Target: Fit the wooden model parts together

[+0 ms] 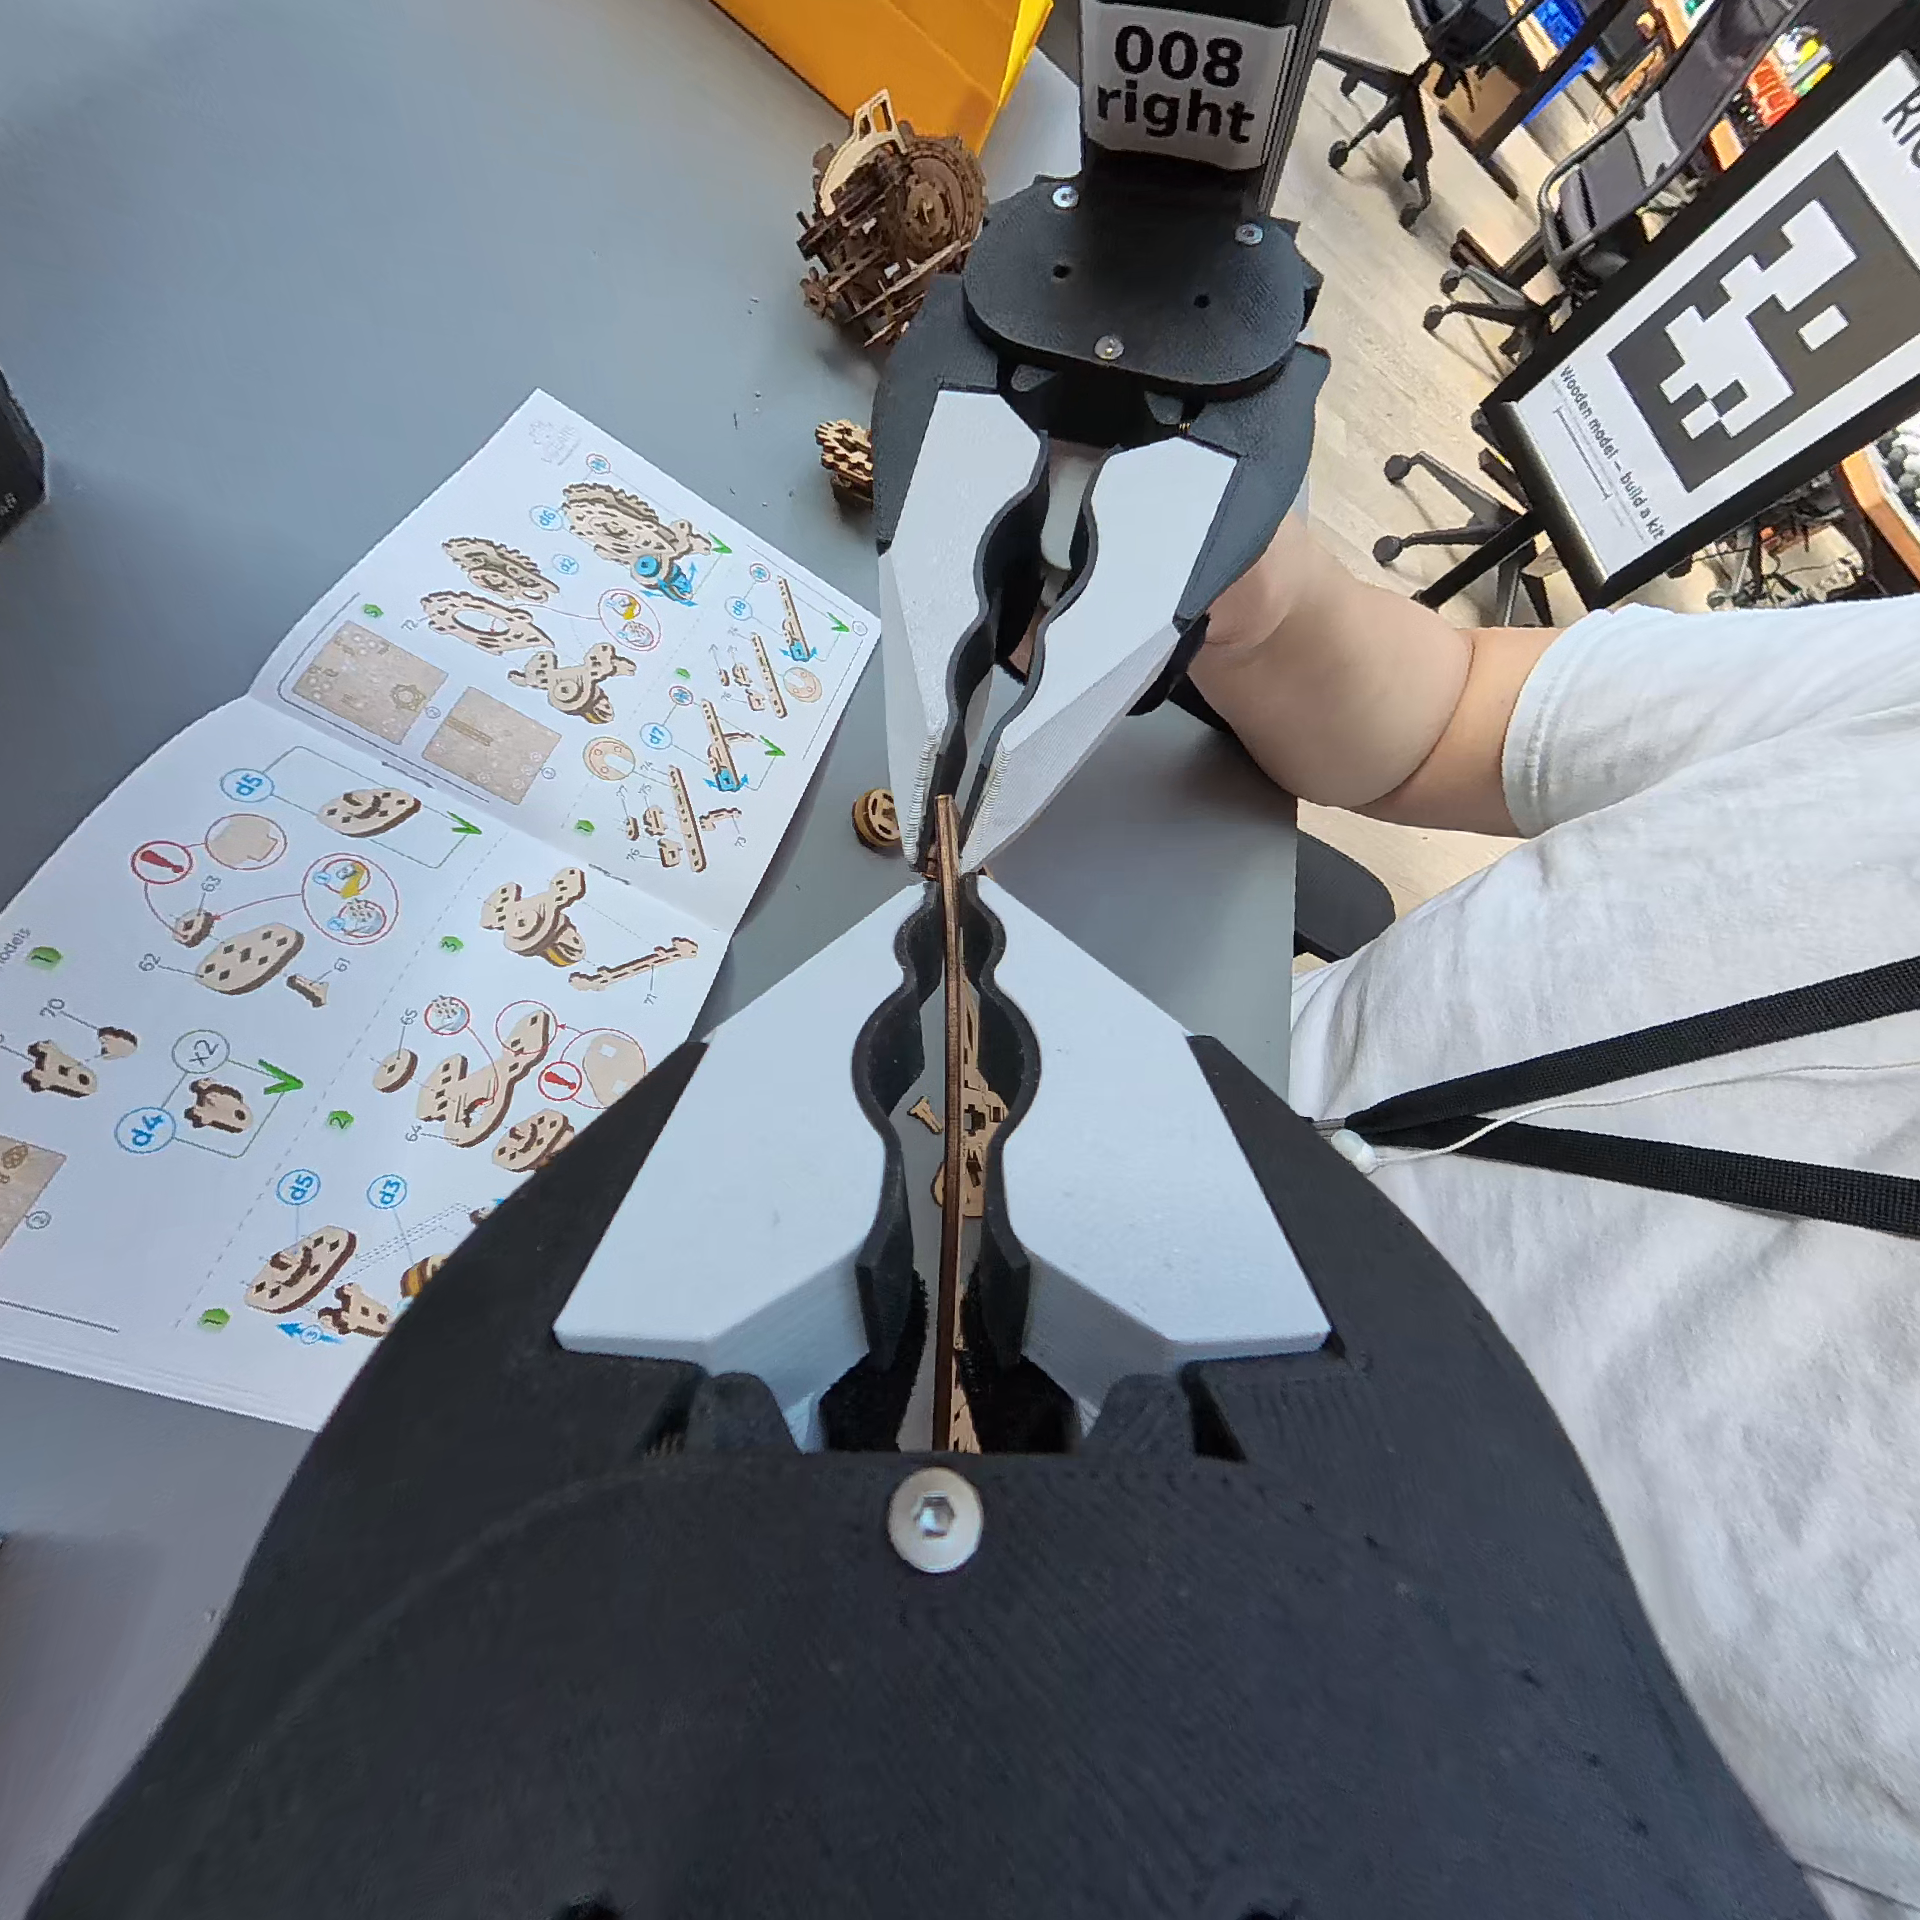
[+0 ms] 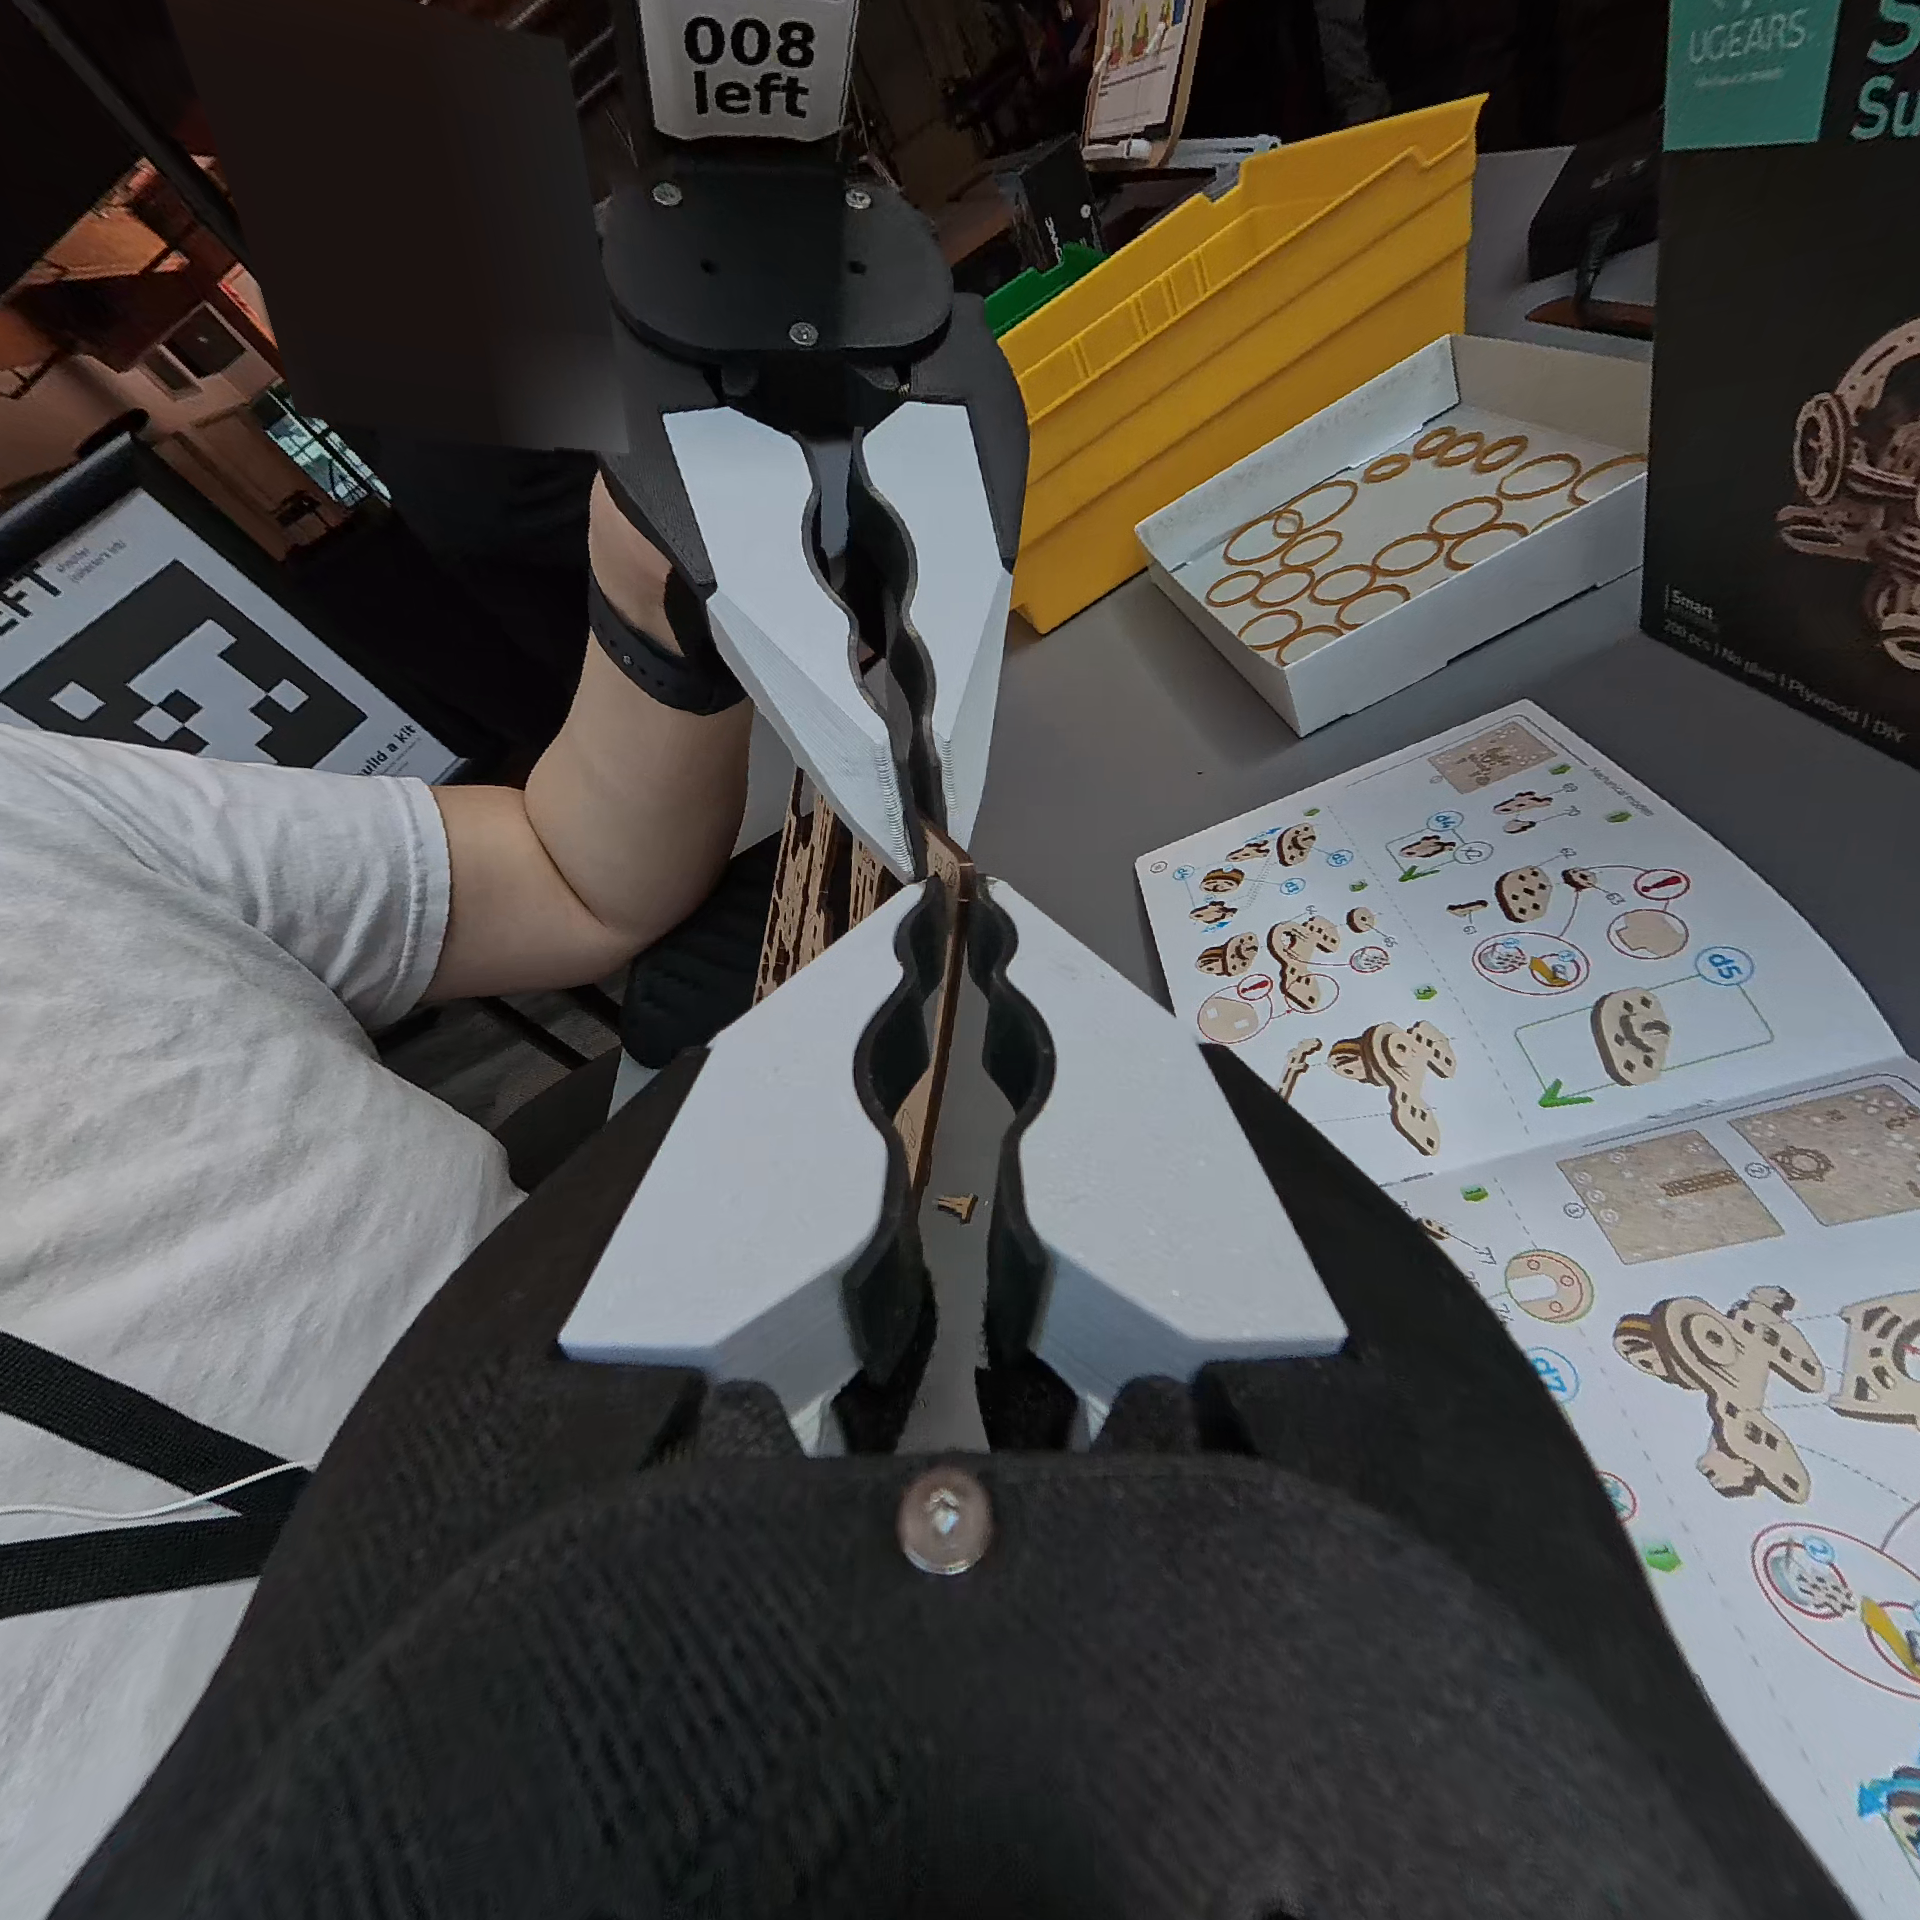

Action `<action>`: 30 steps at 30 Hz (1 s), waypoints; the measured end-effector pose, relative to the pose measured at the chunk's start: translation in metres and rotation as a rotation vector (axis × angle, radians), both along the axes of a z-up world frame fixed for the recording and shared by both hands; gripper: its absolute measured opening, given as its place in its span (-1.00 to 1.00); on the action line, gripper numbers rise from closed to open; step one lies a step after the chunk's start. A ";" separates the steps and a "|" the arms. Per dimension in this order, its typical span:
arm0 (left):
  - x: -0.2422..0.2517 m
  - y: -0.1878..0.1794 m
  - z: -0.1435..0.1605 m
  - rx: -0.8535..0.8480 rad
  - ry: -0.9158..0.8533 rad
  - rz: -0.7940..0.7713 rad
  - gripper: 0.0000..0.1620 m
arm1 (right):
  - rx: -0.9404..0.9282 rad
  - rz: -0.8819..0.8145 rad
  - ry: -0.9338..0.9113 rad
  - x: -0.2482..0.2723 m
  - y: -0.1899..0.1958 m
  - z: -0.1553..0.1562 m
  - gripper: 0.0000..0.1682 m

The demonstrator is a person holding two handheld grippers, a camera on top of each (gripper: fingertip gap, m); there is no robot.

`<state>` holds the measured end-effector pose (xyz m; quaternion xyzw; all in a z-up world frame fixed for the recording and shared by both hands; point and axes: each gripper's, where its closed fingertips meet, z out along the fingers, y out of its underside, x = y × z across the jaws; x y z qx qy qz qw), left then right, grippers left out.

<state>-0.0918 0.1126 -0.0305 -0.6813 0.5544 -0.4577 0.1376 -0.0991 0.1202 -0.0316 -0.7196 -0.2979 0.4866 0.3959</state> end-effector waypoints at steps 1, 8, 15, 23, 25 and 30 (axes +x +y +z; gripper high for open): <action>0.000 -0.001 0.002 -0.017 -0.011 -0.008 -0.99 | -0.011 0.013 0.024 0.000 -0.001 0.003 -0.95; -0.002 -0.008 0.016 -0.078 -0.088 -0.067 -0.99 | -0.035 0.090 0.175 -0.002 -0.009 0.022 -0.95; -0.008 -0.009 0.019 -0.077 -0.087 -0.079 -0.99 | 0.038 0.088 0.199 0.005 -0.010 0.032 -0.94; -0.008 -0.011 0.012 -0.075 -0.054 -0.091 -0.99 | 0.076 0.084 0.207 0.010 -0.010 0.036 -0.83; -0.008 -0.012 0.011 -0.076 -0.050 -0.090 -0.99 | 0.068 0.090 0.195 0.008 -0.010 0.033 -0.82; -0.008 -0.011 0.008 -0.077 -0.035 -0.086 -0.99 | 0.056 0.082 0.111 0.000 -0.010 0.019 -0.82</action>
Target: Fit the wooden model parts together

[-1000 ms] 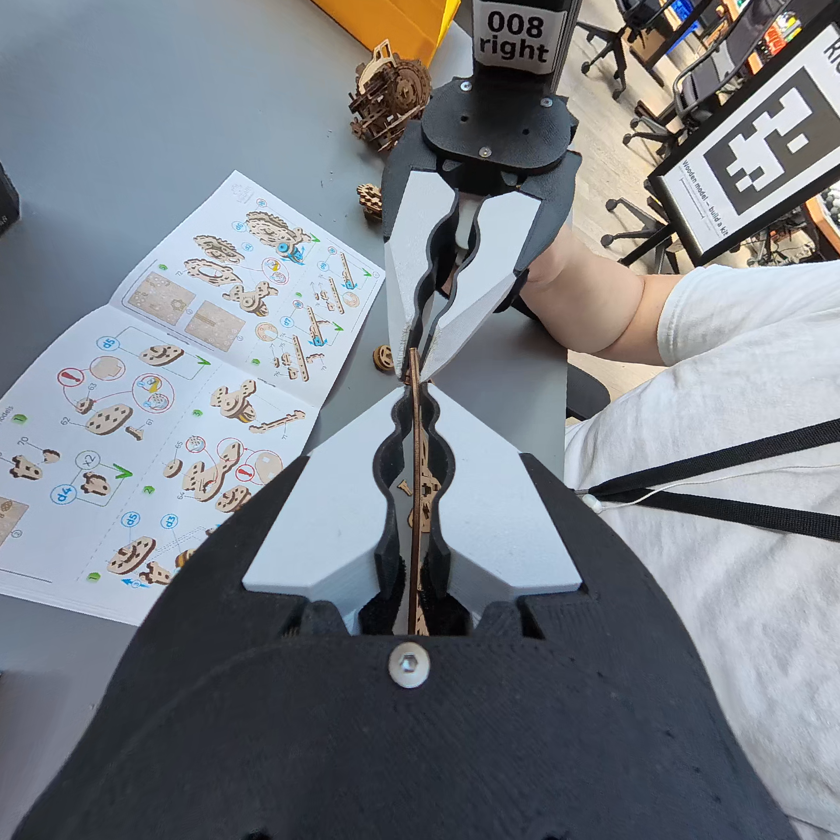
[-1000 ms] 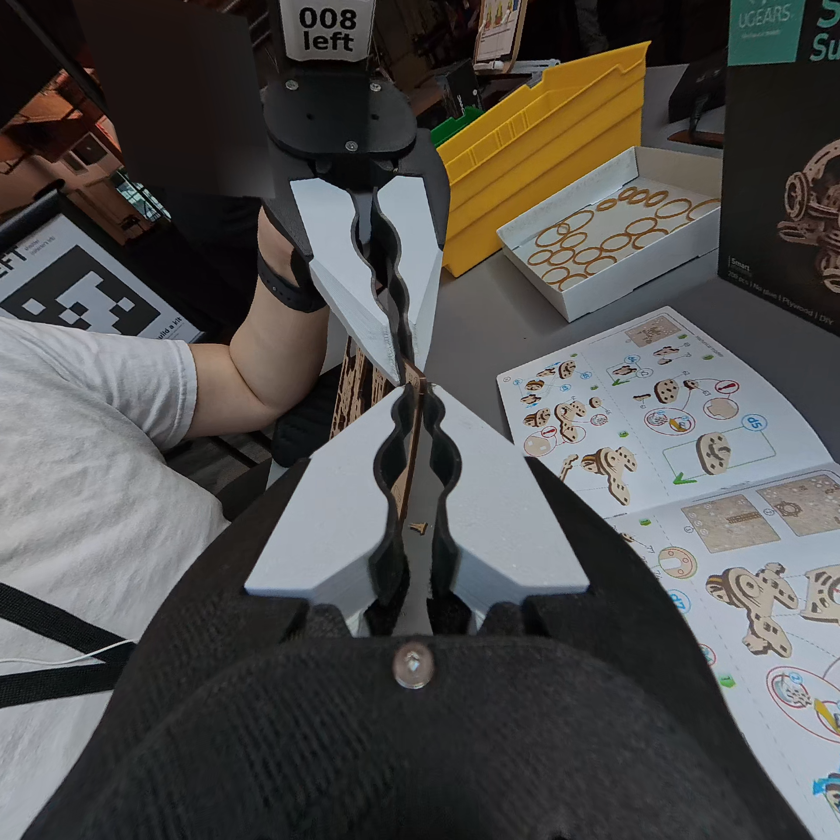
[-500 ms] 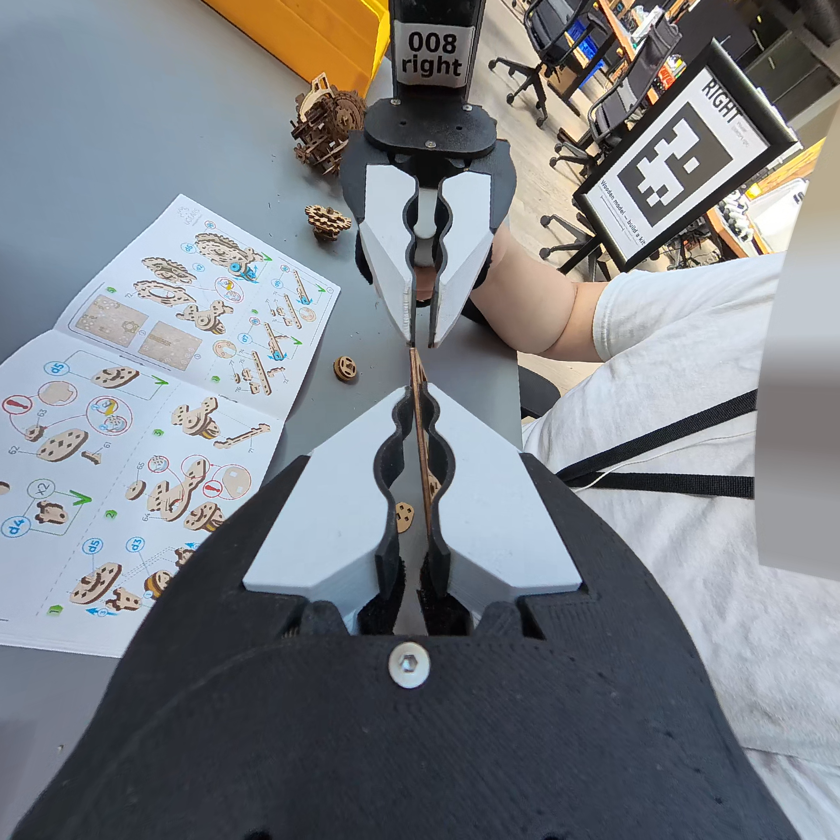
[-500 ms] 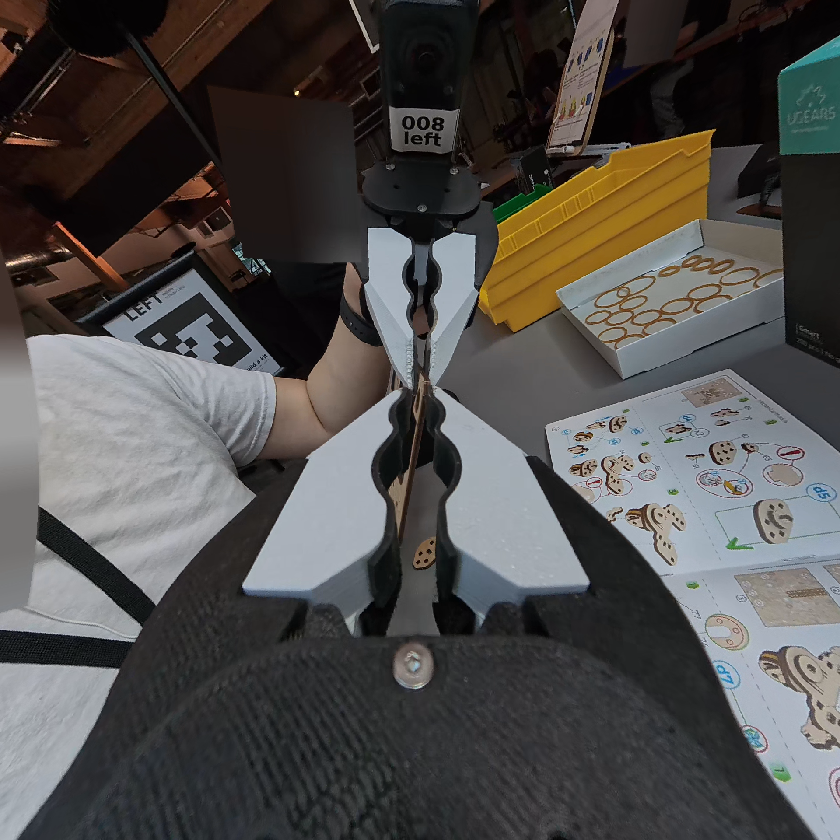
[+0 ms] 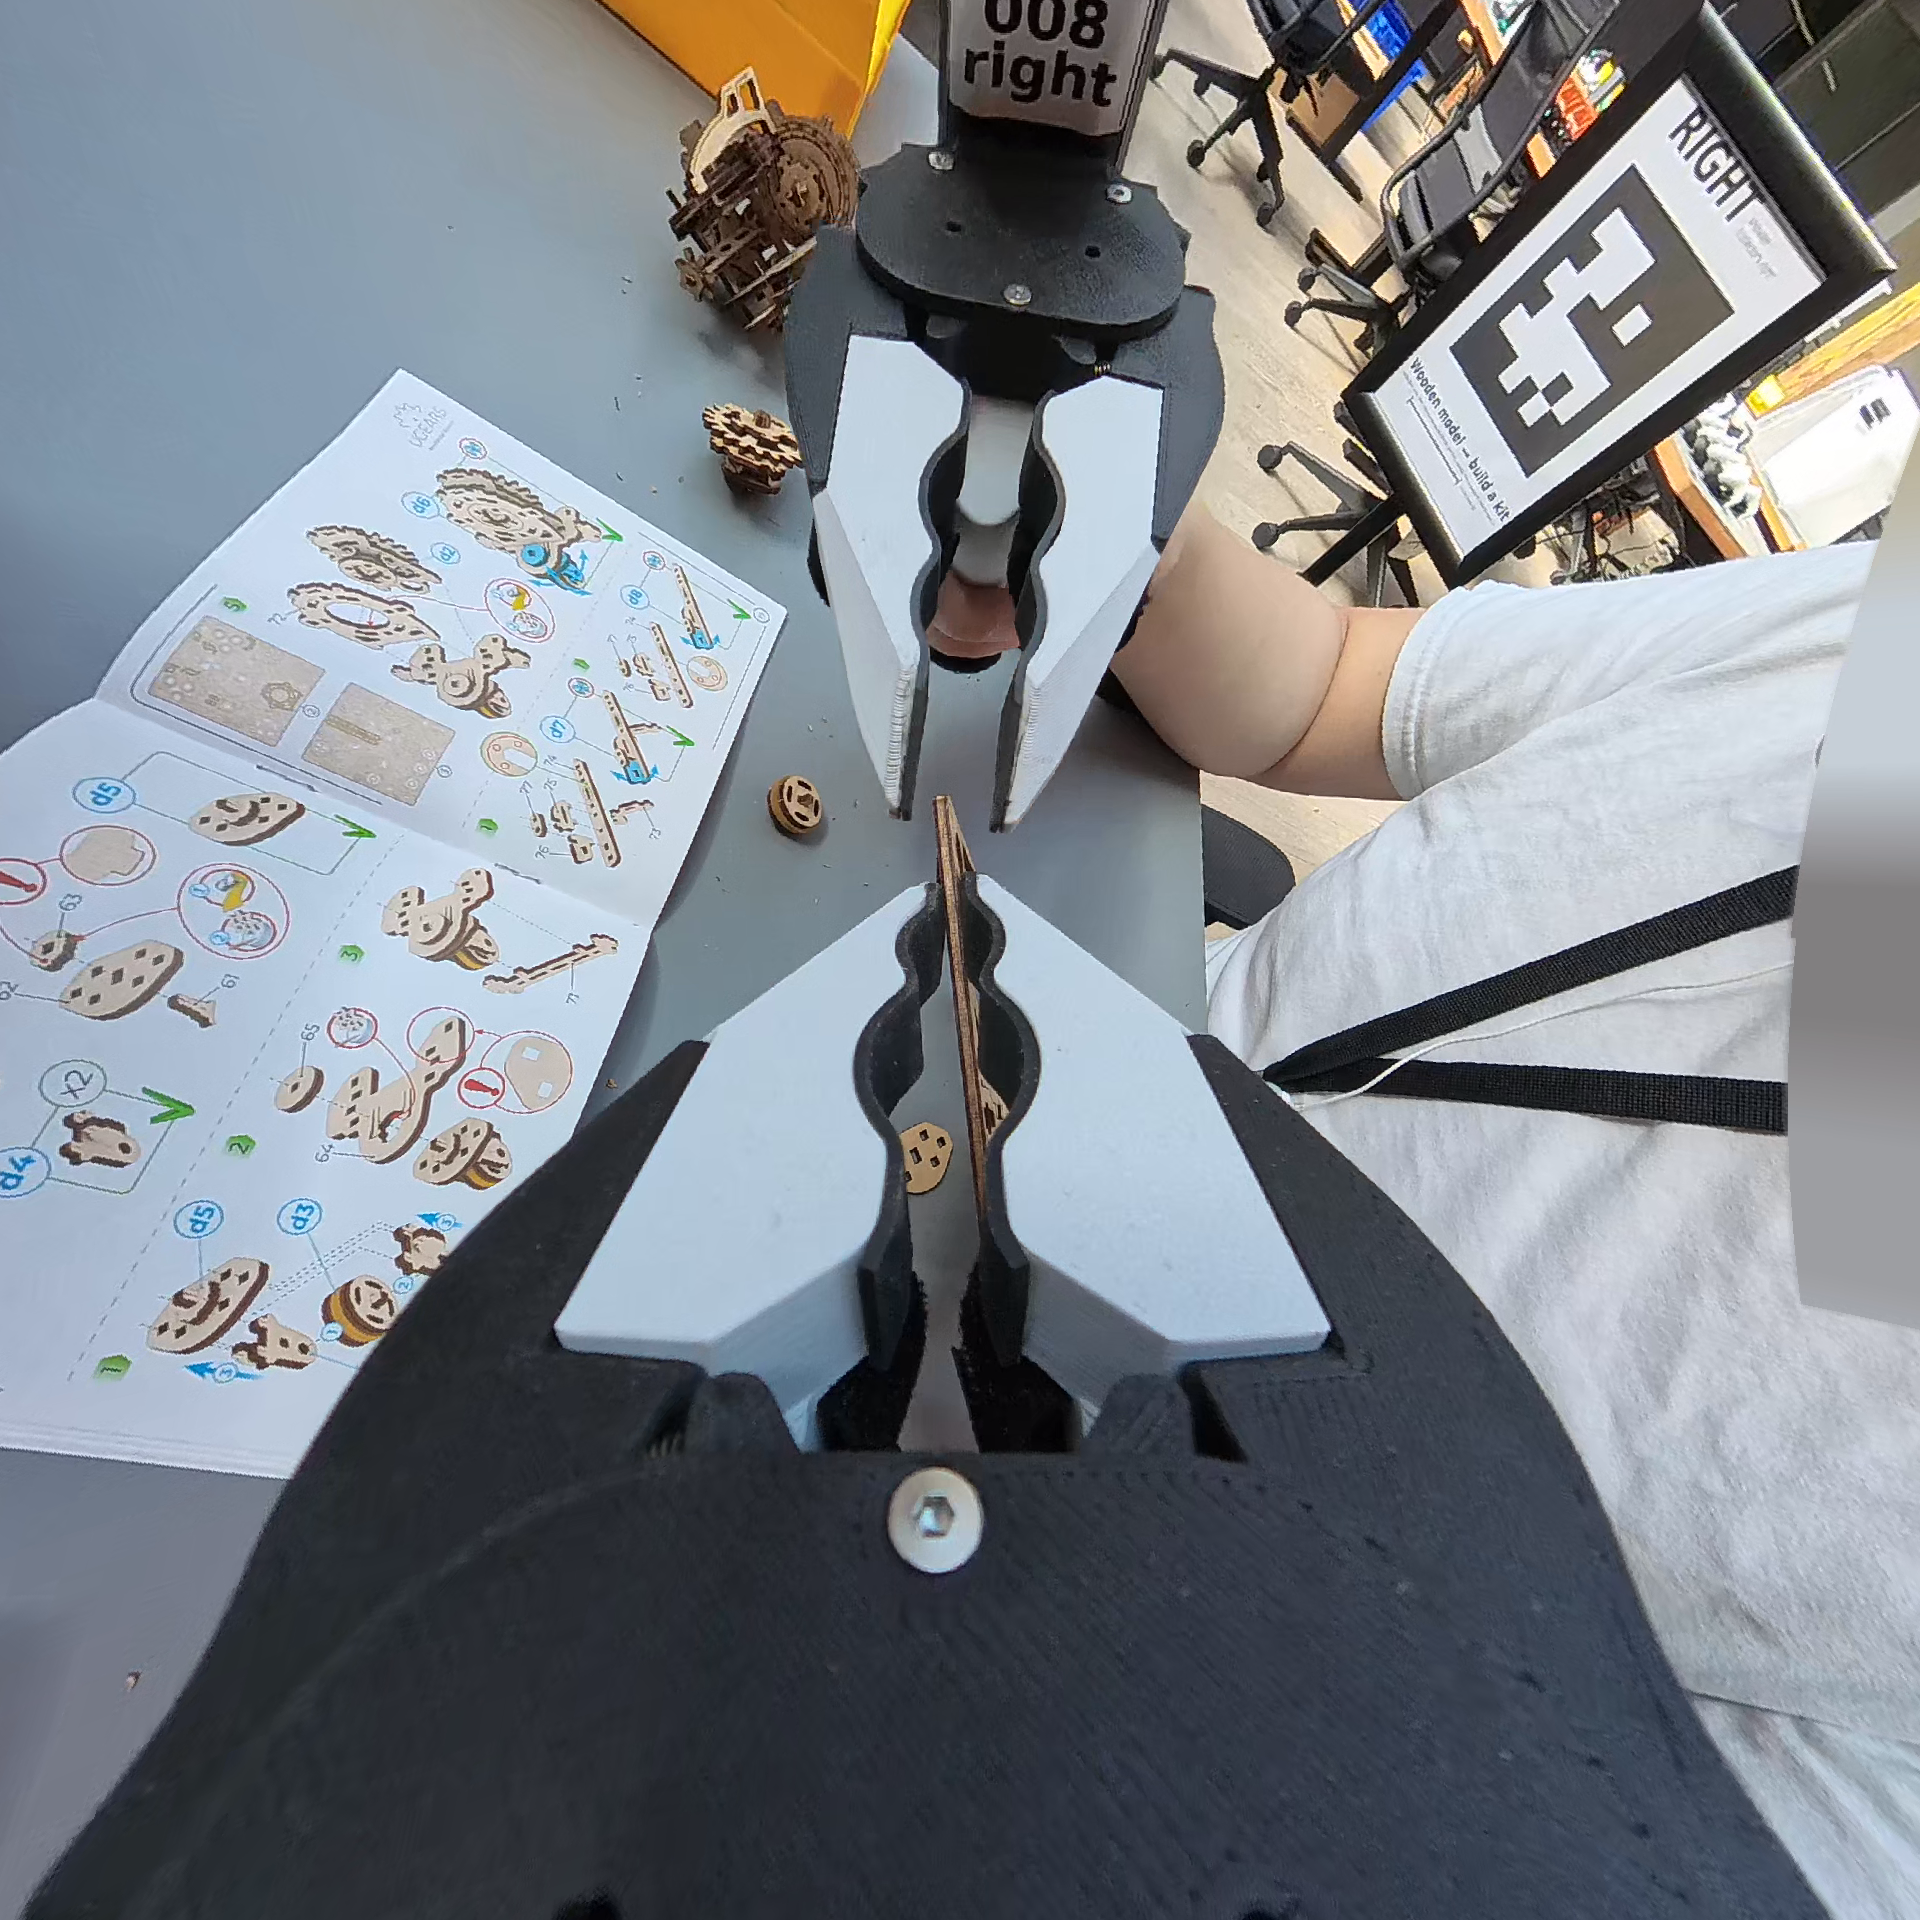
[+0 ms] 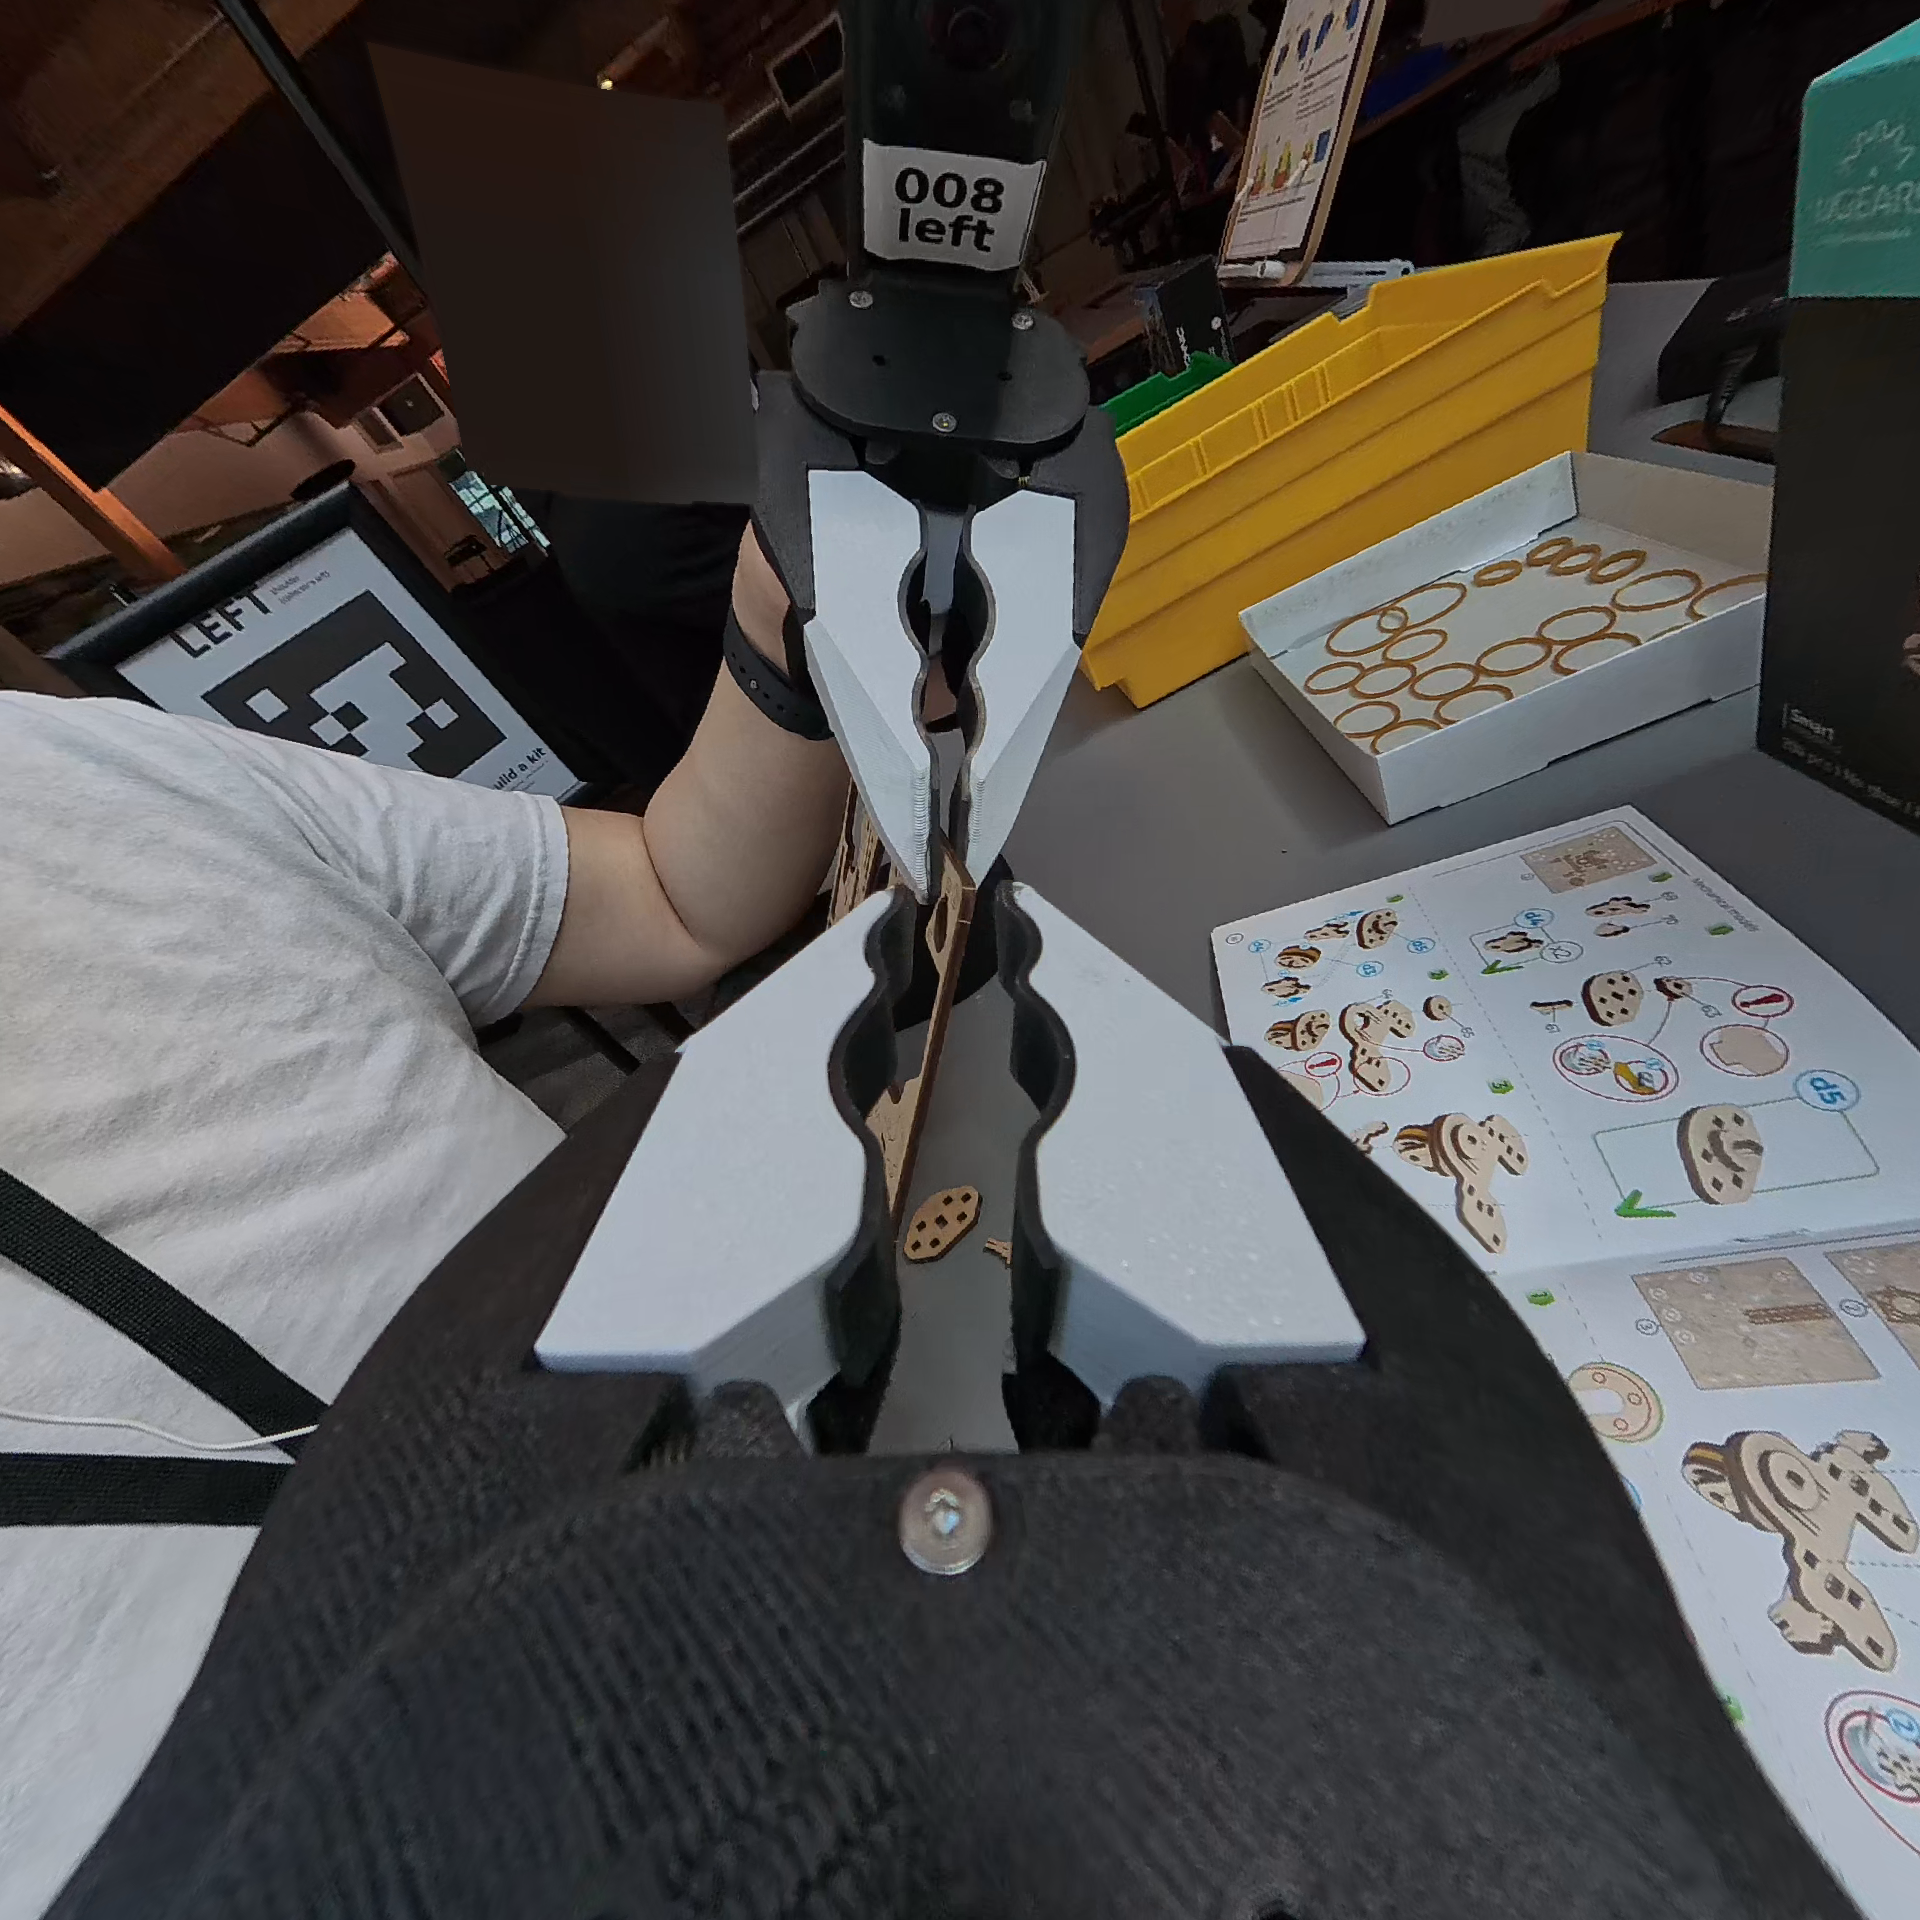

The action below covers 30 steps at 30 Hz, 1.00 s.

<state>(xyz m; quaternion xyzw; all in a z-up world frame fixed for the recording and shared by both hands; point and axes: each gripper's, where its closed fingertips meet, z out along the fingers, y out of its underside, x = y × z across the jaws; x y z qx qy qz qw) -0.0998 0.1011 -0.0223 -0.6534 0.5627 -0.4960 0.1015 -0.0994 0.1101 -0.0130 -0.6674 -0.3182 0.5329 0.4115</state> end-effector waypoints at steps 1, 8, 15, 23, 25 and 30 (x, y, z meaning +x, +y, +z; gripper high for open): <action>0.000 0.000 -0.001 0.000 0.003 0.000 -0.99 | -0.006 0.001 -0.017 -0.002 0.000 -0.003 -0.83; 0.000 0.001 -0.005 0.022 0.025 0.009 -0.99 | -0.058 -0.005 -0.061 -0.007 0.000 -0.015 -0.95; -0.003 0.006 -0.017 0.063 0.090 0.028 -0.99 | -0.092 -0.101 -0.136 -0.009 0.007 -0.028 -0.95; -0.008 0.004 -0.023 0.020 0.112 -0.006 -0.98 | -0.092 -0.011 -0.042 -0.003 0.004 -0.017 -0.85; -0.011 0.006 -0.026 0.016 0.124 -0.008 -0.98 | -0.071 -0.012 -0.010 0.001 0.004 -0.009 -0.86; -0.015 0.008 -0.025 -0.014 0.112 -0.019 -0.99 | -0.082 -0.007 -0.024 0.010 0.005 -0.010 -0.79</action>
